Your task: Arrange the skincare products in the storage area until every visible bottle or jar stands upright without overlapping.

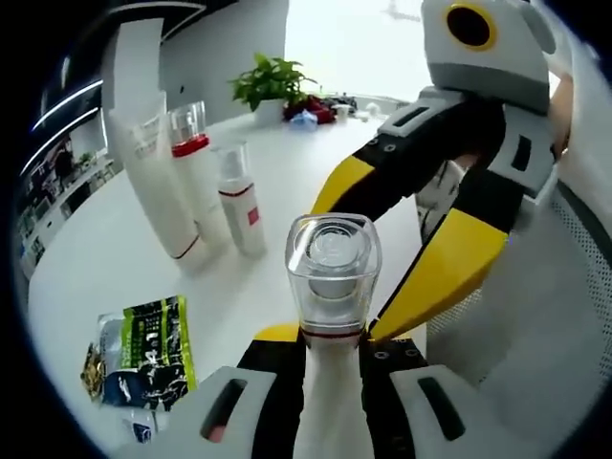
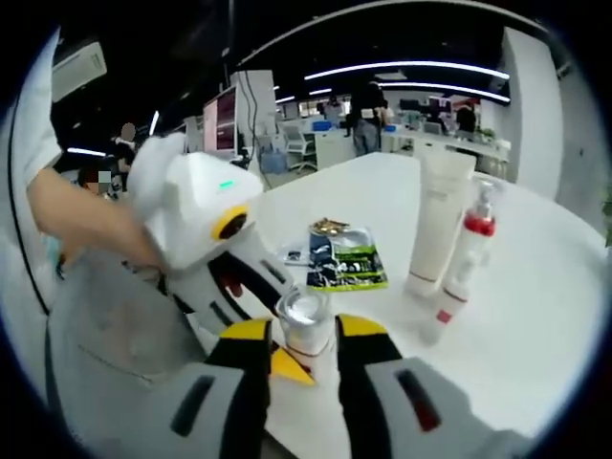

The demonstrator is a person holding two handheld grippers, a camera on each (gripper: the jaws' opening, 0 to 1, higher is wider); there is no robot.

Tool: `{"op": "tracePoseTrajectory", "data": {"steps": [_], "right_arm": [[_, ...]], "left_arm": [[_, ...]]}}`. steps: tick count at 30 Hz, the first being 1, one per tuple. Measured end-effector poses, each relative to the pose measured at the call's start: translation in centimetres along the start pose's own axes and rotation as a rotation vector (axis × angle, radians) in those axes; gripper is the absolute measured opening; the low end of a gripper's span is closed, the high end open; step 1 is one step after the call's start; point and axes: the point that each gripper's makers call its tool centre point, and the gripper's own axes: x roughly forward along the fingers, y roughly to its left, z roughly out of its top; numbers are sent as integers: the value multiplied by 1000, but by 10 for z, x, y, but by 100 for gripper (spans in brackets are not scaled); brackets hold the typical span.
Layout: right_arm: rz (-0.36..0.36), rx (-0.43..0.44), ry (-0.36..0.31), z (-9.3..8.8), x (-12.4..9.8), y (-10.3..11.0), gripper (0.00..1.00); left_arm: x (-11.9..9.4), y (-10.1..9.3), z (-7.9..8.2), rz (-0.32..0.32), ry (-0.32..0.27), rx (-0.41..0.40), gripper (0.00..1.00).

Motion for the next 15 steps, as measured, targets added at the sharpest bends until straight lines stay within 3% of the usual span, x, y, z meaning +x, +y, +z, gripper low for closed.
{"op": "tracePoseTrajectory", "data": {"steps": [15], "right_arm": [[-80, 63, 5, -12, -20, -34, 40]], "left_arm": [[12, 17, 10, -69, 3, 49, 18]]}}
